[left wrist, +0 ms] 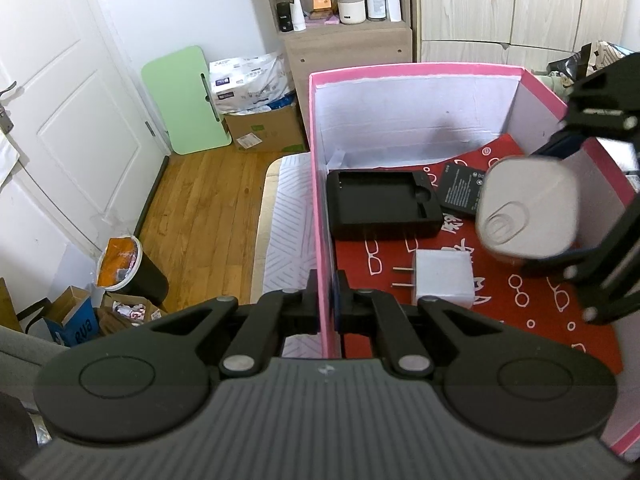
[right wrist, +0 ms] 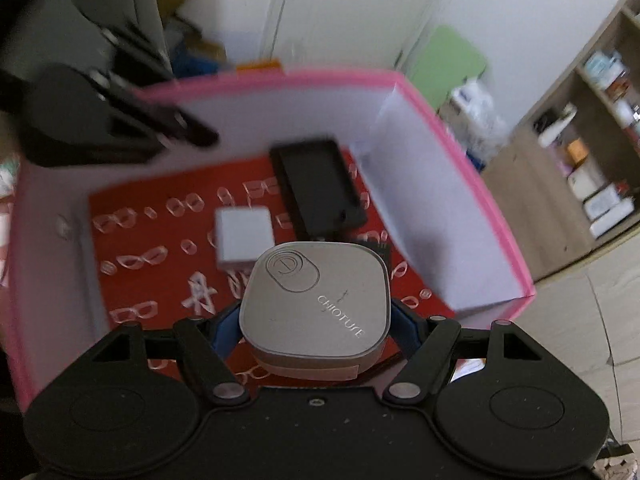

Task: Organize rigid objects
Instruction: 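Carry the beige round device into the pink box and release it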

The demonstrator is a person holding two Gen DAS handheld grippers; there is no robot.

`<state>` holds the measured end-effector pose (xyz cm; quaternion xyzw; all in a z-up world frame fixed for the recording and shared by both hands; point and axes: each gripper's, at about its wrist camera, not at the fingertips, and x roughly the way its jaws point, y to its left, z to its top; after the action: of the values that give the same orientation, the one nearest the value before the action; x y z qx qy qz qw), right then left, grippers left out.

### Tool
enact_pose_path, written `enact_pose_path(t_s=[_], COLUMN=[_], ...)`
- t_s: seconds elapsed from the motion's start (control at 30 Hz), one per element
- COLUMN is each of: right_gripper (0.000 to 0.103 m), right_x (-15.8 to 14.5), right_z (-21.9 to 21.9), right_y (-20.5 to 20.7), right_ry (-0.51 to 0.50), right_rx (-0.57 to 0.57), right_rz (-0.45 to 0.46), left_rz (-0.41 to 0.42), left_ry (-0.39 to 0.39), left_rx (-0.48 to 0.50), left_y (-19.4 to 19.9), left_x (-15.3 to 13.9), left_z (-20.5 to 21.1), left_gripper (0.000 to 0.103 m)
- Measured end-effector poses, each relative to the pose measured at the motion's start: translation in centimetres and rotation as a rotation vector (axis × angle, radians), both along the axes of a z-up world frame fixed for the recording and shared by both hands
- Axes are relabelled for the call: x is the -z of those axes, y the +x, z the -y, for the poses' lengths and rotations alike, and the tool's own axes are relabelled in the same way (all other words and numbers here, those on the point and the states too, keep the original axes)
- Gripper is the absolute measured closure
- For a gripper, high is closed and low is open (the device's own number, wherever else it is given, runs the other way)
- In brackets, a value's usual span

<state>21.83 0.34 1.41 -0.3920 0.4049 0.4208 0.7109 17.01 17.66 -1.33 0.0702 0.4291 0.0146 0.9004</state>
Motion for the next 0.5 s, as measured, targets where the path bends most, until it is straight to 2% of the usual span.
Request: enact_pose_path(t_s=[0.1,0.2,0.37,0.43,0.5], right_gripper=[0.025,0.025,0.025,0.025,0.026], right_x=[0.6,0.7,1.9,1.7,1.2], right_z=[-0.8,-1.4,-2.0,-2.0,-1.7], right_y=[0.5,1.6,2.0,2.2,1.6], right_ry=[0.001,0.036,0.053,0.056,0.068], right_rx=[-0.002,0.025,0.034,0.04,0.035], right_rz=[-0.045,-0.144,-0.209,-0.194,-0.118], left_rz=[0.002,0.002,0.002,0.003,0.005], left_ry=[-0.002,-0.002,-0.007,-0.006,-0.003], left_rx=[-0.002,-0.004,-0.005,-0.004,-0.002], left_y=[-0.1,-0.1,0.0,0.0,-0.1], left_x=[-0.1,-0.1,-0.1,-0.1,0.0], left_z=[0.0,0.0,-0.1,-0.1,-0.1], left_gripper=[0.098,0.098,0.098,0.098,0.098])
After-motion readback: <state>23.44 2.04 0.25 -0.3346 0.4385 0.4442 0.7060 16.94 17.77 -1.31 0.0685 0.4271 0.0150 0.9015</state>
